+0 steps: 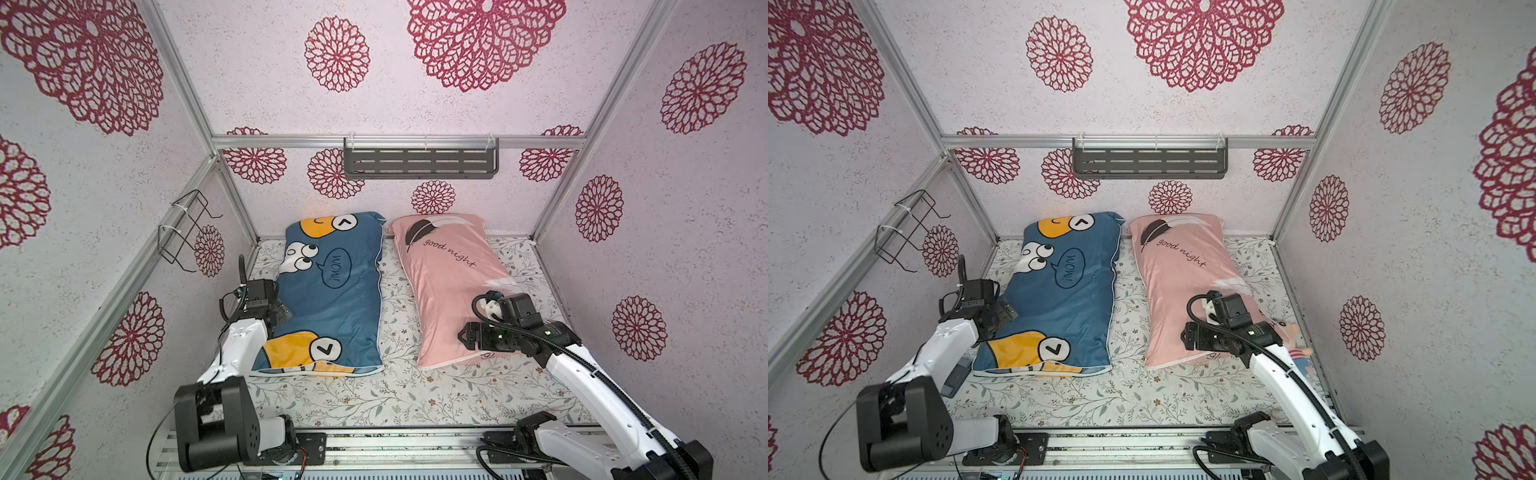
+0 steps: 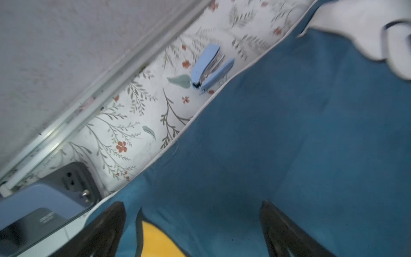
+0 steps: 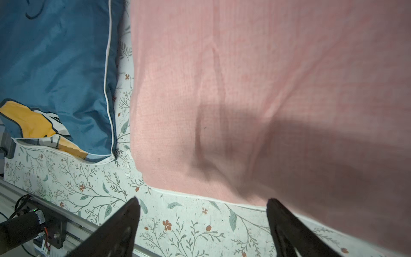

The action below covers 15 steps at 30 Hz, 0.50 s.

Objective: Zip up pillowcases
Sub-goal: Adjust the pillowcase at the center of the board.

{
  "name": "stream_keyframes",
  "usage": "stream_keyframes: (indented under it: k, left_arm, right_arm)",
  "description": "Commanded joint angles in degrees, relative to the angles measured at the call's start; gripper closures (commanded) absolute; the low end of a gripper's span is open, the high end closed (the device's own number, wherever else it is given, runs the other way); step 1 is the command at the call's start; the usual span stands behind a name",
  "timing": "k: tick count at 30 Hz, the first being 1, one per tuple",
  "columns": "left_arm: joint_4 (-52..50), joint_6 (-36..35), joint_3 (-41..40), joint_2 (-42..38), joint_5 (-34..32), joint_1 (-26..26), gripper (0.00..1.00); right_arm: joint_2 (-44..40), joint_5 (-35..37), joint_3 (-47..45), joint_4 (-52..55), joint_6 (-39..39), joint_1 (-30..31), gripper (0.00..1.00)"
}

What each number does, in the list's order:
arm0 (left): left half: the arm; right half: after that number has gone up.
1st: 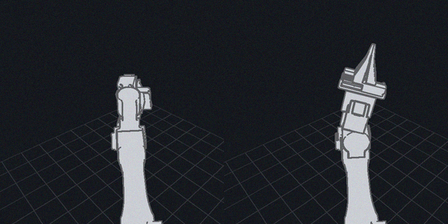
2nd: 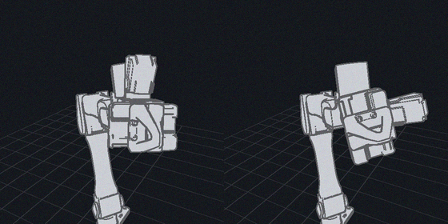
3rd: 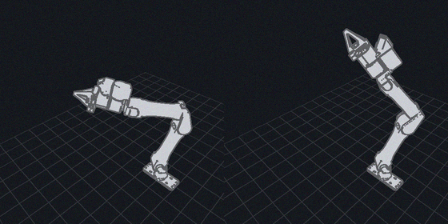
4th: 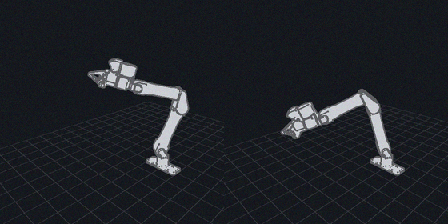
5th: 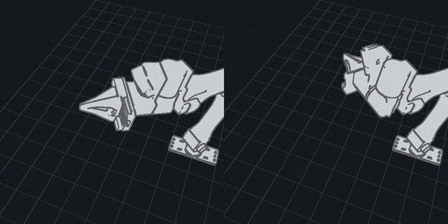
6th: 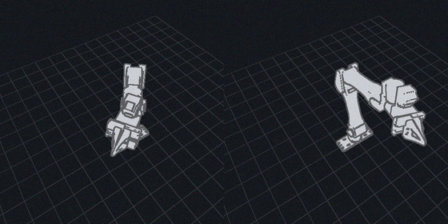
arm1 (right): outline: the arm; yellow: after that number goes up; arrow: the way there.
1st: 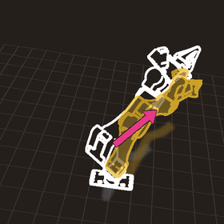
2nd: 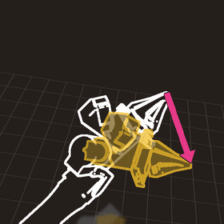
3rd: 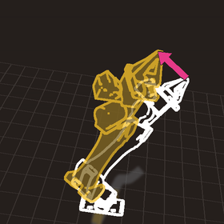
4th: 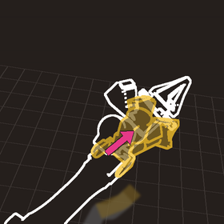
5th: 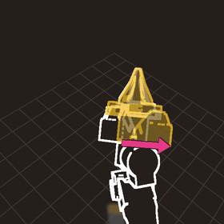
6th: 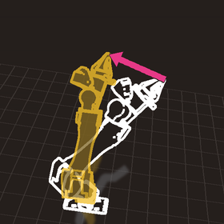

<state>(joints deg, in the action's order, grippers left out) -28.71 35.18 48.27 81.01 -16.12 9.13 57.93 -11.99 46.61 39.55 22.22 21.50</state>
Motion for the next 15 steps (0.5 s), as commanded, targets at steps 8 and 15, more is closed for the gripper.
stream_keyframes:
  k: [8,15]
  left_arm:
    - [7.50,2.31,-0.46,8.92,9.20,-11.02,0.01]
    - [18.47,13.79,-3.34,14.39,19.75,-26.63,0.03]
  right_arm:
    - [15.76,-1.48,5.79,-19.99,6.96,9.81,0.17]
    - [27.15,6.81,6.28,-21.22,9.09,7.63,0.23]
